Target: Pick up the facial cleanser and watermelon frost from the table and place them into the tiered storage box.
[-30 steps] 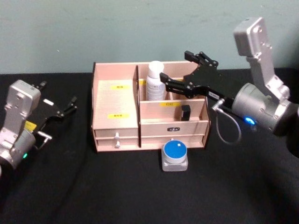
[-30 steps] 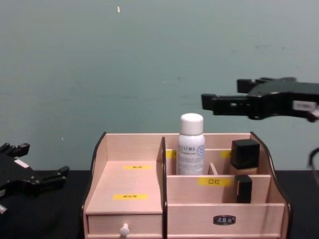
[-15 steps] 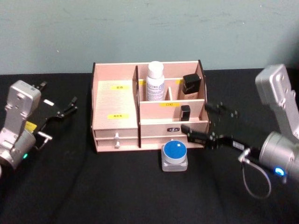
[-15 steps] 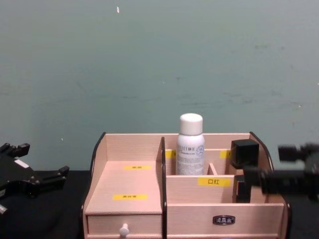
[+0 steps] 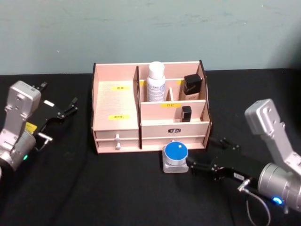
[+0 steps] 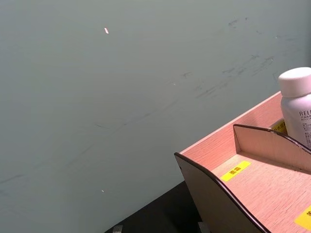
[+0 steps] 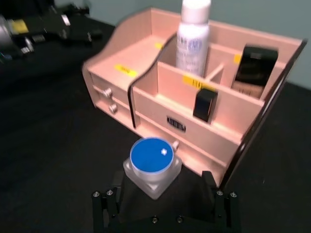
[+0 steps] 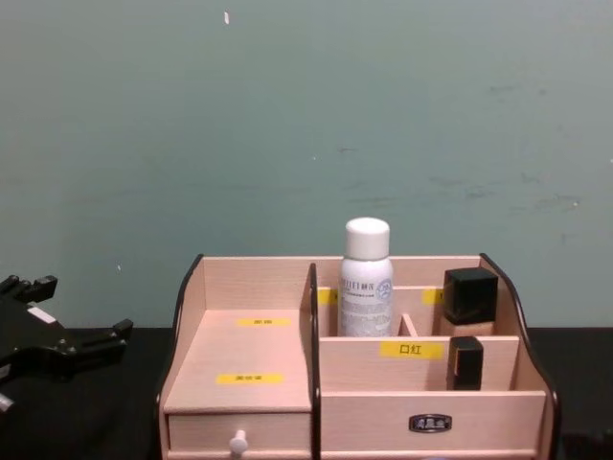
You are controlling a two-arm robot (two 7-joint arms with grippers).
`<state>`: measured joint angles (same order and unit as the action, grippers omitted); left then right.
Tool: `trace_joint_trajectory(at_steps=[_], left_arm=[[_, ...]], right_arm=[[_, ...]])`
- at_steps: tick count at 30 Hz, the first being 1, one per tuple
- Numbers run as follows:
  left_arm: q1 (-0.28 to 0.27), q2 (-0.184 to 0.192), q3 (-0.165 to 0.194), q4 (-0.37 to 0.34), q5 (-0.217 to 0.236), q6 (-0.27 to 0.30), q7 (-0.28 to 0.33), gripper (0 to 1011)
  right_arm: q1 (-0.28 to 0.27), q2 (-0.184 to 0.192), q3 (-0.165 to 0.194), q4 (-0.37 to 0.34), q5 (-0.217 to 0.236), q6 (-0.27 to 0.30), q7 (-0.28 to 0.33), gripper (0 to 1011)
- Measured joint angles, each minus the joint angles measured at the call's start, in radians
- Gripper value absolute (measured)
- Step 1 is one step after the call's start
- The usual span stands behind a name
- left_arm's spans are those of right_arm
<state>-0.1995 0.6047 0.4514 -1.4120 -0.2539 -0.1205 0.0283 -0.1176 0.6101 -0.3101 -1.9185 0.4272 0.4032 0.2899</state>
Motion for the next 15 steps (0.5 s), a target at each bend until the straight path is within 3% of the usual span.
trace_joint_trajectory(at_steps=[9,15], left_arm=[[0.0,0.0,0.0,0.0,0.0,0.0,0.0,1001],[0.0,0.0,0.0,0.0,0.0,0.0,0.0,1001]], right_arm=[[0.041,-0.047,-0.045,0.062,-0.039,0.048,-0.009,1000],[0.064,-0.07,-0.055,0.086,-0.054,0.057,-0.004,1000]])
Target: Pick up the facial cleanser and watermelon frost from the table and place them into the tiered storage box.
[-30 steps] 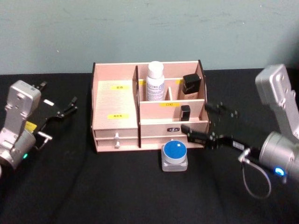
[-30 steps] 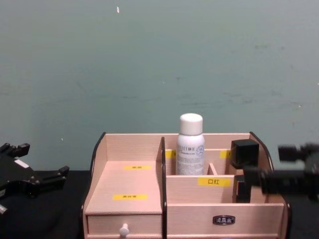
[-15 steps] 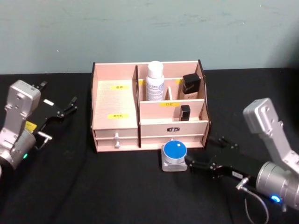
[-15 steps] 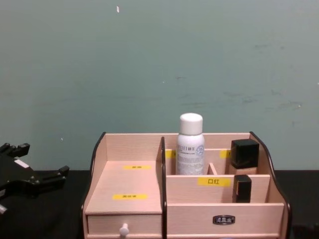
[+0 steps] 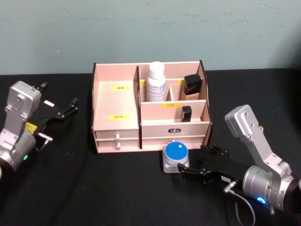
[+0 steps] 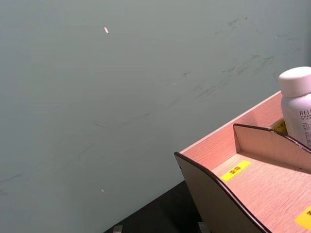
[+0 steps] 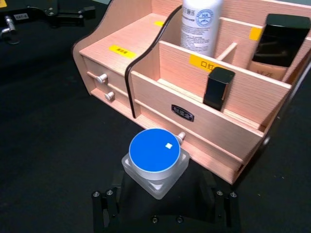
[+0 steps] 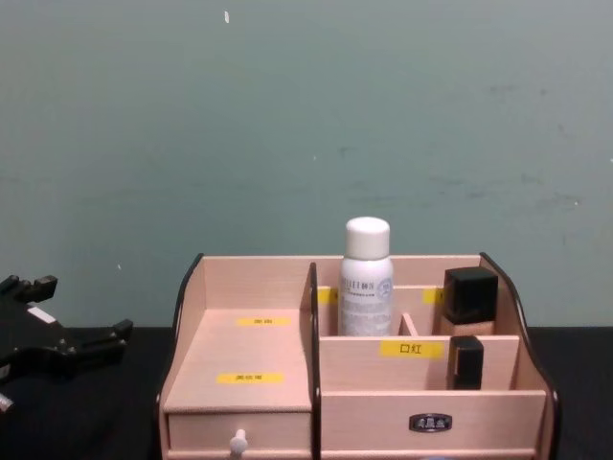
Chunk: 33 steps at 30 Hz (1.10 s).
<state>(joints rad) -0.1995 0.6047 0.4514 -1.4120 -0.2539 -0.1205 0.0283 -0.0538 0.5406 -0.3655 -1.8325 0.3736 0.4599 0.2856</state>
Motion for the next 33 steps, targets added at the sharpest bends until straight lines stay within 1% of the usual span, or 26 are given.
trace_joint_trajectory(at_steps=[13,24,31,33], left_arm=[[0.0,0.0,0.0,0.0,0.0,0.0,0.0,1001],[0.0,0.0,0.0,0.0,0.0,0.0,0.0,1001],[0.0,0.0,0.0,0.0,0.0,0.0,0.0,1001],[0.0,0.0,0.0,0.0,0.0,0.0,0.0,1001]], right_arm=[[0.036,-0.027,-0.032,0.021,-0.048,-0.01,0.029,1000],[0.07,-0.057,-0.057,0.06,-0.085,-0.016,0.048,1000],[0.077,-0.066,-0.059,0.072,-0.103,-0.019,0.05,1000],[0.078,-0.07,-0.059,0.074,-0.114,-0.023,0.05,1000]])
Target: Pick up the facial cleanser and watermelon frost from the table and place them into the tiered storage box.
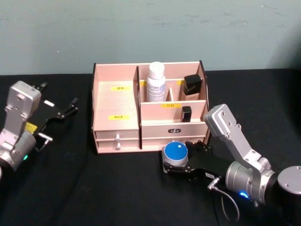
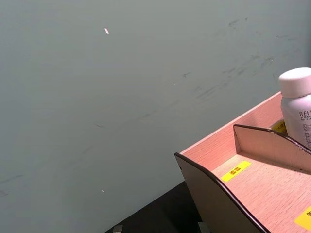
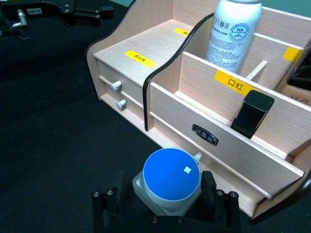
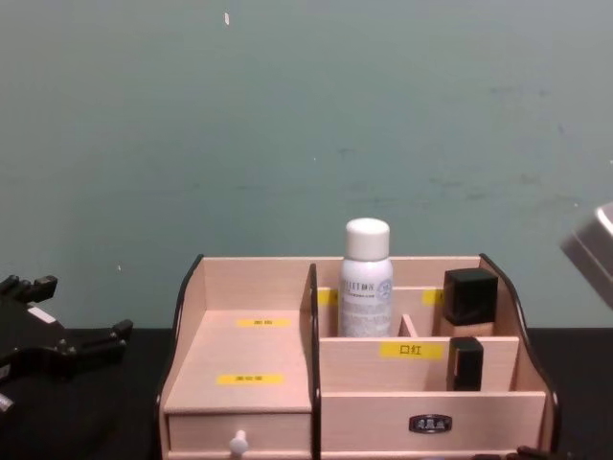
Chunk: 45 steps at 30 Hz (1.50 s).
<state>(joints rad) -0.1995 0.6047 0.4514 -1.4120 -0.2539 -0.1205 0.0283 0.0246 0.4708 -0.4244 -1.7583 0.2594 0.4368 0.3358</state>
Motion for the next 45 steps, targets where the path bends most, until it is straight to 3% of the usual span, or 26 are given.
trace_joint_trajectory(at_steps=[25,35,45], left_arm=[[0.0,0.0,0.0,0.0,0.0,0.0,0.0,1001],[0.0,0.0,0.0,0.0,0.0,0.0,0.0,1001],[0.0,0.0,0.0,0.0,0.0,0.0,0.0,1001]], right_arm=[[0.007,-0.047,0.011,0.036,-0.055,-0.013,0.003,1000],[0.008,-0.049,0.012,0.037,-0.06,-0.015,0.003,1000],[0.008,-0.048,0.012,0.036,-0.058,-0.015,0.003,787]])
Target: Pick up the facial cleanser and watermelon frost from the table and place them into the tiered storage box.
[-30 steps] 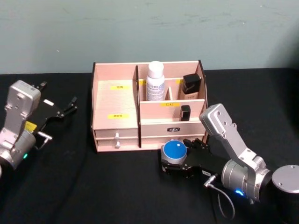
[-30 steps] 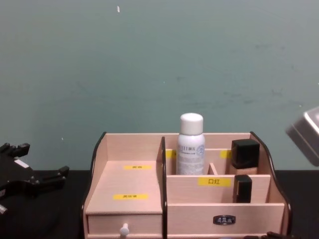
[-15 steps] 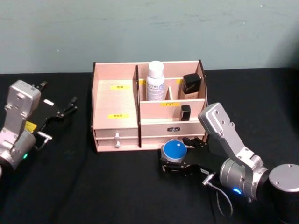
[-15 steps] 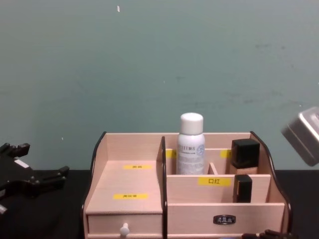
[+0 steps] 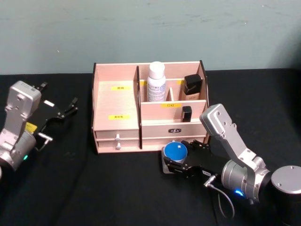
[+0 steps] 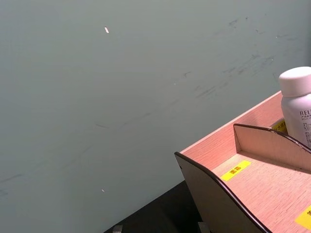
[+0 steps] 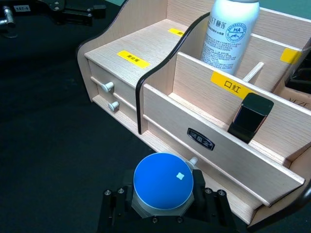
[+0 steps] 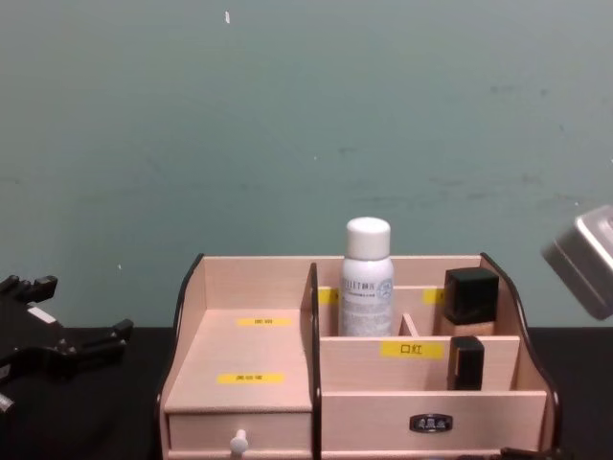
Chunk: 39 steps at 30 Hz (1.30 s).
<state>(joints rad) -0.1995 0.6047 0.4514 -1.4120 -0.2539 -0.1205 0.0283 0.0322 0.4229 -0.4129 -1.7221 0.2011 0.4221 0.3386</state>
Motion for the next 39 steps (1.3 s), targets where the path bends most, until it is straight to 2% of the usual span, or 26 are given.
trace_joint_trajectory(at_steps=[2,4,16,26,33,39], left_arm=[[0.0,0.0,0.0,0.0,0.0,0.0,0.0,1001],[0.0,0.0,0.0,0.0,0.0,0.0,0.0,1001],[0.0,0.0,0.0,0.0,0.0,0.0,0.0,1001],[0.0,0.0,0.0,0.0,0.0,0.0,0.0,1001],[0.0,0.0,0.0,0.0,0.0,0.0,0.0,1001],[0.0,0.0,0.0,0.0,0.0,0.0,0.0,1001]], right_arm=[[0.0,0.0,0.0,0.0,0.0,0.0,0.0,719],[0.0,0.0,0.0,0.0,0.001,0.0,0.0,712],[-0.001,0.001,0.0,-0.001,0.003,0.001,0.002,712],[-0.009,0.019,0.008,-0.038,0.031,-0.006,0.043,712],[0.002,0.03,-0.001,-0.1,0.061,0.018,0.066,713],[0.049,0.022,-0.03,-0.146,0.082,0.077,0.074,713]])
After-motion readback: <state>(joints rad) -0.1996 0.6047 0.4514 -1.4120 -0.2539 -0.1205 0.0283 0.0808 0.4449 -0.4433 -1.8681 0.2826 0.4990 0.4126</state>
